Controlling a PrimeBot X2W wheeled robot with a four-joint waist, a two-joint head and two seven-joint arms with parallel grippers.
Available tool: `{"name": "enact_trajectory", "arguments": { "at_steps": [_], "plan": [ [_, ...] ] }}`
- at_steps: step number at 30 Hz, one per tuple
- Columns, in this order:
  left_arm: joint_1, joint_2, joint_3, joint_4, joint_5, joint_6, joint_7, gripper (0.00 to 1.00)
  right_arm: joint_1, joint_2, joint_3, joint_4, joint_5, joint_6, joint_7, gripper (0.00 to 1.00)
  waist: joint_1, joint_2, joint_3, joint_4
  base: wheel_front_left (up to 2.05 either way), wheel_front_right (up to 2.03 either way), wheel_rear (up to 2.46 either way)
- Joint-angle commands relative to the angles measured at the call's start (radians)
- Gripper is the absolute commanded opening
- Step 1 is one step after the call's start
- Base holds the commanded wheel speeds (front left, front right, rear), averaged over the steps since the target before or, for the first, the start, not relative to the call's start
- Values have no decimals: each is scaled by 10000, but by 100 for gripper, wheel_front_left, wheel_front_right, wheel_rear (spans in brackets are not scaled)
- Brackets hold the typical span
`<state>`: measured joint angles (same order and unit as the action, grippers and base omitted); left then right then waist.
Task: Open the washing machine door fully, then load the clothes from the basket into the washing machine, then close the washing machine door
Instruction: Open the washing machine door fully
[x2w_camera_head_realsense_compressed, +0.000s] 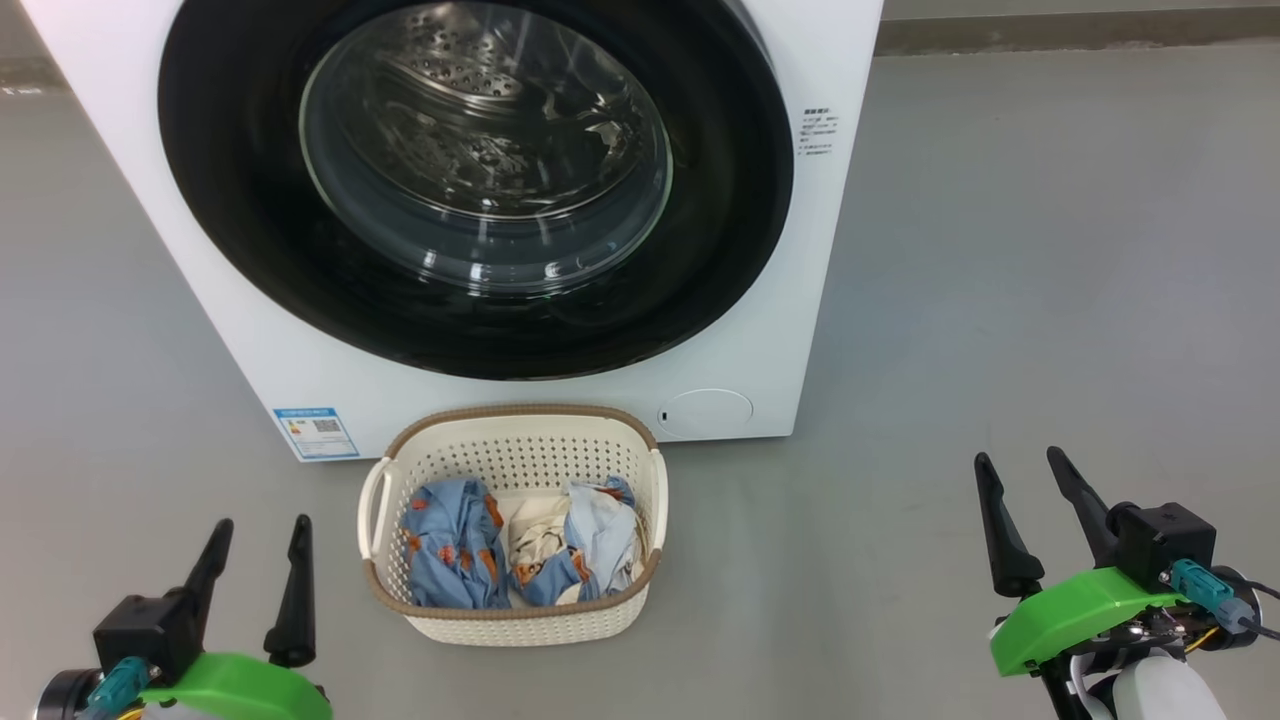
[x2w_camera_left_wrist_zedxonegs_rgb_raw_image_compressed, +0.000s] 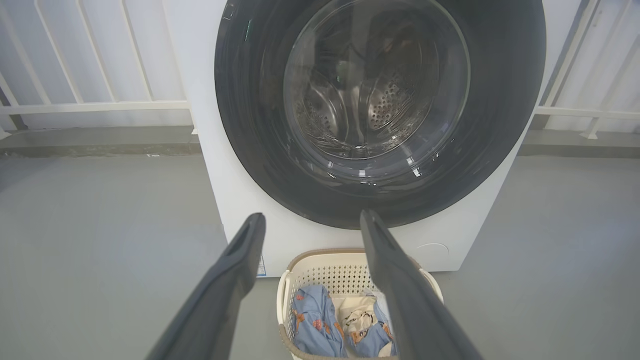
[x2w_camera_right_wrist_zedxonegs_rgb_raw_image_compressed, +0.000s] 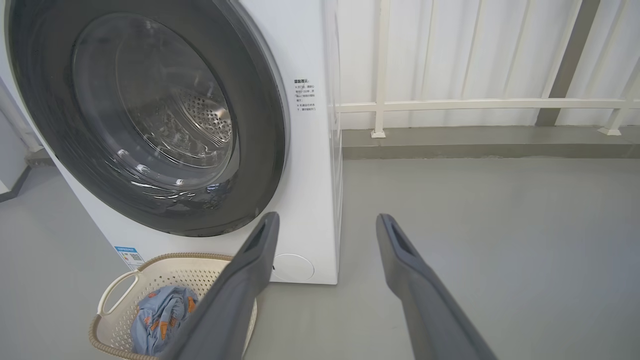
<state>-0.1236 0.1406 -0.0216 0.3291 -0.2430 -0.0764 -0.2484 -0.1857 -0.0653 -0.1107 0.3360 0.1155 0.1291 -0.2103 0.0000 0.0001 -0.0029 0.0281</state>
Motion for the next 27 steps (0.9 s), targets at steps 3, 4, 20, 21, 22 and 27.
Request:
{"name": "enact_trajectory", "arguments": {
  "at_steps": [3, 4, 20, 21, 22, 27],
  "plan": [
    [-383, 222, 386, -306, 58, -14, -134, 100, -208, -36, 259, -229, -29, 16, -111, 100, 0, -1, 18, -1, 8, 8, -16],
    [-382, 216, 386, -320, 75, -11, -134, 100, -211, -35, 256, -224, -25, 16, -113, 100, 0, -1, 25, 0, 0, 0, 0],
    [-311, 109, 291, -615, 579, 152, -134, 100, -283, -12, 150, -235, 87, 16, -209, 100, 0, -1, 217, 17, 0, 0, 0],
    [-306, 81, 312, -659, 589, 170, -134, 100, -291, -5, 127, -233, 123, 16, -219, 100, 0, -1, 235, 23, 0, 0, 0],
    [-298, 64, 325, -708, 624, 196, -134, 100, -306, -1, 109, -232, 151, 16, -229, 100, 0, -1, 258, 34, 0, 0, 0],
    [-266, -16, 359, -931, 749, 221, -134, 100, -568, -12, 61, -343, 280, 16, -298, 100, 0, -1, 390, 100, 0, 0, 0]
  ]
}}
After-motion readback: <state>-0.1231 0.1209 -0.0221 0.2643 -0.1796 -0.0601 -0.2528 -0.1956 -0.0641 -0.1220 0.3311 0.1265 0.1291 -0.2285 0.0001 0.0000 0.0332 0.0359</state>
